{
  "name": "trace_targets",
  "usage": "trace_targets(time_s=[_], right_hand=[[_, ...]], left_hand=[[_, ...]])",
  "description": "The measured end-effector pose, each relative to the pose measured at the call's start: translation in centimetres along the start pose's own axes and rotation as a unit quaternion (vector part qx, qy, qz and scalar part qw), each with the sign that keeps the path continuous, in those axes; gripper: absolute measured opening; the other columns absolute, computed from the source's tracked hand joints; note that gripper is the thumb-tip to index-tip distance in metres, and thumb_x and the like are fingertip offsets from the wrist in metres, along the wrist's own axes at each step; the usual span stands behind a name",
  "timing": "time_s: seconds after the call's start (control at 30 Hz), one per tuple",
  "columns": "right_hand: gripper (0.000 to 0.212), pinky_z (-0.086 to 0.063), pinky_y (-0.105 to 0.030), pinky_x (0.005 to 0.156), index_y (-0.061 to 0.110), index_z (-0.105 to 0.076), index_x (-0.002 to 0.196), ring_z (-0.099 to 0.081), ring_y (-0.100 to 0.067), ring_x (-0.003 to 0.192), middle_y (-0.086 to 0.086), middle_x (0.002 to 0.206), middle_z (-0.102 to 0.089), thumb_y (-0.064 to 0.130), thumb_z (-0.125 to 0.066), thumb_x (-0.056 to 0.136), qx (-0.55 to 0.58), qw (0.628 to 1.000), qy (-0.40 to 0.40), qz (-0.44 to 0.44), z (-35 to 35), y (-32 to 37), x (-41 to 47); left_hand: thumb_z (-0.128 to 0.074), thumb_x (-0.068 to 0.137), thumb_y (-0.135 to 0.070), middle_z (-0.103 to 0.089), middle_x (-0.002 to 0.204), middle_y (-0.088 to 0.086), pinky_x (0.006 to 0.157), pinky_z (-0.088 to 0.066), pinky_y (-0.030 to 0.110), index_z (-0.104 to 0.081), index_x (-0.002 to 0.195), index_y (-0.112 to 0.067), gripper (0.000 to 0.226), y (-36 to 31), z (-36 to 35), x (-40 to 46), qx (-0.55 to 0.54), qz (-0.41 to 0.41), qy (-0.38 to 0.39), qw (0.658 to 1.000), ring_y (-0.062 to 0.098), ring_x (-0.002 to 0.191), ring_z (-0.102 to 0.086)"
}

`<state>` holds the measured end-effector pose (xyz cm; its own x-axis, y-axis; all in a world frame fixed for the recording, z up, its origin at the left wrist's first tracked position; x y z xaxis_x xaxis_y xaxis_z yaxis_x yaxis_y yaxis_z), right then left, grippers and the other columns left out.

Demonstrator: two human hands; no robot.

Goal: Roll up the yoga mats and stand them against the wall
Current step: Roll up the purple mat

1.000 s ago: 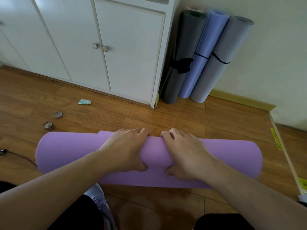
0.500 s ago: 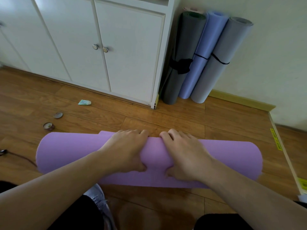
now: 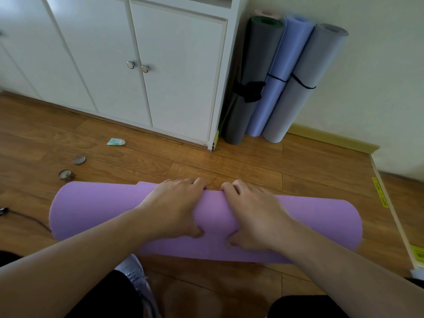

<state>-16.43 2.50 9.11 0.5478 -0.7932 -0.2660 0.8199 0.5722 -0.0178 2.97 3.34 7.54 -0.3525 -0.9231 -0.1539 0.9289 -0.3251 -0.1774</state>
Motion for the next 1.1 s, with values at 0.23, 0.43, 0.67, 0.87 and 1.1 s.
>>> trace_targets(time_s=[0.23,0.43,0.67,0.87,1.1], right_hand=[[0.079,-0.052,-0.037,0.08,0.03,-0.048,0.128,-0.062,-0.019,0.106,0.009,0.117,-0.059,0.067,-0.082,0.068,0.04,0.999,-0.008,-0.007,0.2,-0.6,0.3],[0.092,-0.052,-0.038,0.089,0.031,-0.04,0.138,-0.059,-0.02,0.115,0.006,0.126,-0.056,0.068,-0.084,0.067,0.038,0.999,-0.015,0.0,0.2,-0.6,-0.1],[0.083,-0.048,-0.036,0.082,0.028,-0.045,0.131,-0.062,-0.021,0.11,0.005,0.121,-0.058,0.064,-0.086,0.069,0.024,1.0,-0.015,0.004,0.2,-0.4,0.1],[0.085,-0.054,-0.039,0.086,0.03,-0.045,0.132,-0.061,-0.019,0.109,0.008,0.12,-0.058,0.068,-0.085,0.067,0.048,0.999,0.009,-0.002,0.4,-0.6,0.0],[0.097,-0.047,-0.038,0.09,0.027,-0.038,0.141,-0.056,-0.022,0.117,0.002,0.13,-0.051,0.064,-0.089,0.067,0.003,1.0,-0.009,0.015,0.1,-0.3,0.0]], left_hand=[[-0.077,0.059,-0.072,-0.052,0.13,-0.006,0.103,-0.047,0.038,-0.045,0.136,-0.028,0.094,-0.1,-0.6,-0.2,0.049,-0.036,0.007,0.998,0.019,0.119,-0.053],[-0.079,0.058,-0.068,-0.059,0.126,-0.012,0.092,-0.049,0.034,-0.047,0.132,-0.032,0.088,-0.1,0.0,0.3,0.017,-0.019,-0.014,1.0,0.016,0.113,-0.06],[-0.078,0.061,-0.072,-0.058,0.128,-0.013,0.092,-0.045,0.033,-0.043,0.137,-0.034,0.091,-0.2,0.3,-0.1,0.009,-0.022,0.007,1.0,0.015,0.115,-0.058],[-0.082,0.054,-0.07,-0.053,0.128,-0.009,0.099,-0.049,0.037,-0.042,0.131,-0.03,0.096,-0.4,-0.6,0.0,0.058,-0.034,-0.005,0.998,0.018,0.118,-0.056],[-0.078,0.055,-0.071,-0.062,0.117,-0.015,0.075,-0.039,0.031,-0.046,0.129,-0.036,0.088,-0.3,0.6,0.0,0.003,-0.007,0.013,1.0,0.014,0.104,-0.062]])
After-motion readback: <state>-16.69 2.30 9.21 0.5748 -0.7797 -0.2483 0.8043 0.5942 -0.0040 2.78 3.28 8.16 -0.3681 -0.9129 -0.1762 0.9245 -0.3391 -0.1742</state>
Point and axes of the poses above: each hand's wrist, its own x-axis towards the middle knuckle, its own z-axis out of the back of the hand, y = z × x, the point moved 2 cm from there along x, towards the middle knuckle
